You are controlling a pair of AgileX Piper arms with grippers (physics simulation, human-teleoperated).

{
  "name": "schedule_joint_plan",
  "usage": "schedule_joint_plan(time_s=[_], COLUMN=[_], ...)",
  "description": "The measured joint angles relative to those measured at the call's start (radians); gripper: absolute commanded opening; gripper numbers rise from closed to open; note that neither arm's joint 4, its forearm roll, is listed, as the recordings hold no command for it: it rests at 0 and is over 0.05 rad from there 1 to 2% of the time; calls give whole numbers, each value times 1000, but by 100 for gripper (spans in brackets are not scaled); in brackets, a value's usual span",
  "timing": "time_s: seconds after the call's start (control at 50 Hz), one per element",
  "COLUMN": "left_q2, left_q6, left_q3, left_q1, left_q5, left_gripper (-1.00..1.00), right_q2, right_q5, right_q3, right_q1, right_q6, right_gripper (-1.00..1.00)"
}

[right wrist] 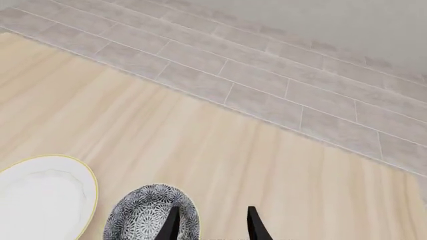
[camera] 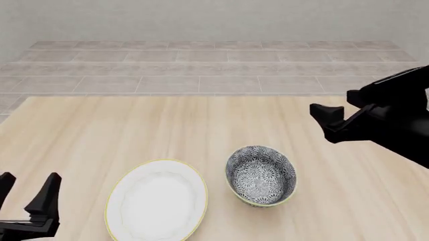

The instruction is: Put the bowl on the plate.

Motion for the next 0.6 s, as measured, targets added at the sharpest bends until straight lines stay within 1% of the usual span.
schedule_joint_plan(time_s=[0.22, 0.6], left_q2=[13, 67], left_q6=[2, 5], left_q3=[6, 19], left_q1=[-1, -4], left_q5=[-17, -82], left_gripper=[100, 100], right_q2=[71, 216], right_q5=[-4, -53], right_q3=[-18, -25], right_q1=[18, 24], right_q6=[-3, -6], right_gripper=[100, 100])
